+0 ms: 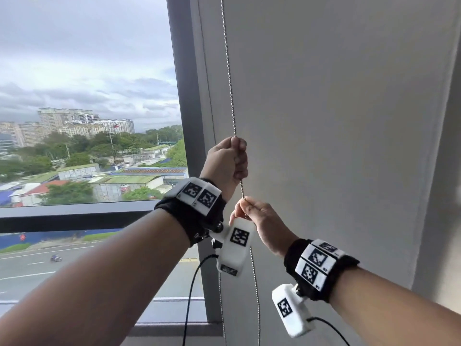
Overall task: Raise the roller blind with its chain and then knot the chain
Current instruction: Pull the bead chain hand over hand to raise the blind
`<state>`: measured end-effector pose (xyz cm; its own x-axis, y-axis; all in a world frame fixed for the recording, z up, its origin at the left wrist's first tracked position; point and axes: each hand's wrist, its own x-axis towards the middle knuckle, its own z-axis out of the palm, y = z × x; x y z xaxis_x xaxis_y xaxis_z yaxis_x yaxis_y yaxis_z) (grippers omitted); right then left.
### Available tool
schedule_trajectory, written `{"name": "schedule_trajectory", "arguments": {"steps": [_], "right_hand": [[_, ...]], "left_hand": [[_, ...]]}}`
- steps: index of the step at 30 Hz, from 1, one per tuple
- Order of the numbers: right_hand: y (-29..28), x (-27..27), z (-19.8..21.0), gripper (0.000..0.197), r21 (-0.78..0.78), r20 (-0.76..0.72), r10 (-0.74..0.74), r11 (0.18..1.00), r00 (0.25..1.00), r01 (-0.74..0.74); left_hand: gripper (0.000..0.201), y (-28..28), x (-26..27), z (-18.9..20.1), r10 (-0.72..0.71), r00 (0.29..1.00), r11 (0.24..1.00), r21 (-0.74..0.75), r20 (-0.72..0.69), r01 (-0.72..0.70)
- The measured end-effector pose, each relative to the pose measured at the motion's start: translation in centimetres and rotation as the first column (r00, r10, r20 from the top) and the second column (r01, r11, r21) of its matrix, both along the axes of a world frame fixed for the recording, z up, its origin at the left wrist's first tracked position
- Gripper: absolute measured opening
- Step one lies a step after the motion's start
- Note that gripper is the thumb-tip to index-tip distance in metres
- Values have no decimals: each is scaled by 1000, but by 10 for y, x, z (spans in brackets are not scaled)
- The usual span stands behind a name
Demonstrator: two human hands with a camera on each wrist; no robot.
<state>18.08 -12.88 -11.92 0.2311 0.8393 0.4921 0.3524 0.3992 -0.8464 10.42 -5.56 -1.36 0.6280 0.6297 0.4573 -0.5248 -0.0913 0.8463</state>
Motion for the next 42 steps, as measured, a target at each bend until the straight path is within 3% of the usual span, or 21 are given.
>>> {"name": "schedule_trajectory", "arguments": {"steps": [2,6,13,17,20,23,27,33,37,42], "right_hand": [[3,7,6,31,-6,56,-11,1000,998,11],[8,14,32,39,95,31,-24,995,999,21],[14,3,104,29,209,50,-42,977,998,30],[22,-13,139,33,206,-22,12,979,1000,-7],[28,-25,152,35,179,-160,92,982,983,-63],[35,-33,147,34,170,-238,67,985,969,-26],[38,-40,138,39,196,-250,17,980,968,33],[34,-37,135,41,212,-266,20,977,964,39],[32,-32,116,42,206,-247,-5,977,969,58],[27,-28,76,43,202,-228,-20,977,973,67]], "left_hand": [[36,0,-1,0,9,1000,1000,-13,-2,-9],[36,1,-7,-6,31,999,999,-11,-11,-32],[37,5,-21,-44,73,994,996,-49,-76,-77],[43,2,-26,-78,88,977,994,-50,-192,-100],[40,-1,-30,-103,101,963,989,-82,-249,-125],[23,-6,-37,-114,69,967,988,-120,-245,-101],[21,-1,-43,-116,-26,974,984,-177,-224,-15],[39,12,-53,-116,-101,971,985,-161,-215,67],[40,20,-50,-81,-64,982,995,-86,-175,50],[37,16,-40,-16,-85,996,996,11,-28,85]]}}
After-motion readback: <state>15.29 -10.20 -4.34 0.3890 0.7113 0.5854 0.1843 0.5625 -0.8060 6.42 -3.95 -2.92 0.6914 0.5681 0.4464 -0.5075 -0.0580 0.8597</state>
